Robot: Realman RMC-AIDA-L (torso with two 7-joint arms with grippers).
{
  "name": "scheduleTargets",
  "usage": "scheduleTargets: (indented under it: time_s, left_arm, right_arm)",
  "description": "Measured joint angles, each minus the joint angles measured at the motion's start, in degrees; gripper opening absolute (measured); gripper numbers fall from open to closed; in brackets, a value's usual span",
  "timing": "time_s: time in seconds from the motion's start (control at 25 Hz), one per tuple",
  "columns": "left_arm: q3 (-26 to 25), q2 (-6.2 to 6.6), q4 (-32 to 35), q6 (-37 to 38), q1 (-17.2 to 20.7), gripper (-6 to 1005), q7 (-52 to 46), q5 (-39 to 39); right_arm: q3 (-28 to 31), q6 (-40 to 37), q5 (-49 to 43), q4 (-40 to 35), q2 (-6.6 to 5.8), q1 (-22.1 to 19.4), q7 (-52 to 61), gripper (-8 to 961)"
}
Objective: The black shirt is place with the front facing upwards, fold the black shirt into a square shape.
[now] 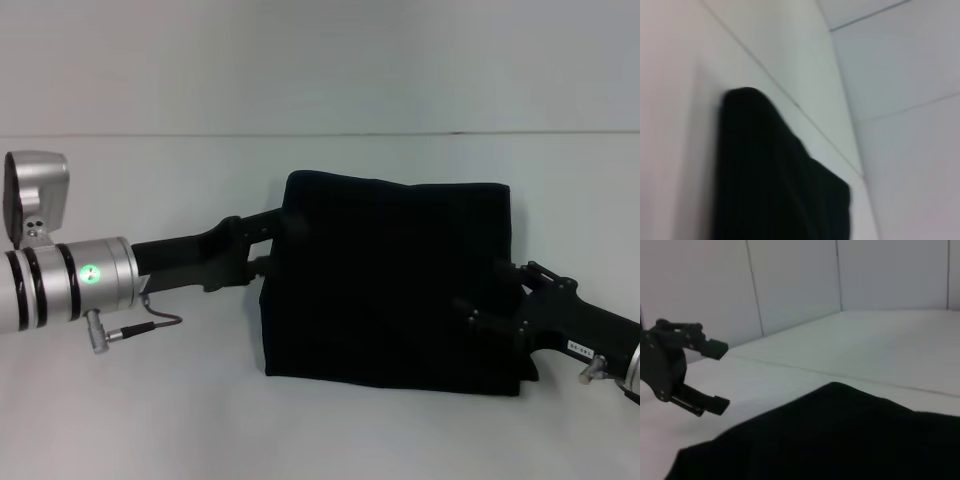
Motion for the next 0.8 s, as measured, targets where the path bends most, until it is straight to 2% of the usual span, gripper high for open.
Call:
scheduleTargets:
  time_s: [0.12,0.48,0.8]
  left_arm:
    - [2.09,0.39,-0.06,-3.33,0.04,936,-2.10,0.05]
    - [6.44,0.90,-0.14,-10.91,-0.82,933,-4.24,0.05]
    - [9.95,-0.57,-0.22,-14.10,-2.26,919,-4.49,0.06]
  right_arm:
    - [0.22,-0.47,-0.04,-0.42,-0.29,-0.60,0.32,945]
    - [-0.03,-13.42,-0.07,-2.13,-2.48,-6.12,0.47,945]
    - [-0.02,-15.81,-0.38,-2.21,-2.53,-8.10,0.47,944]
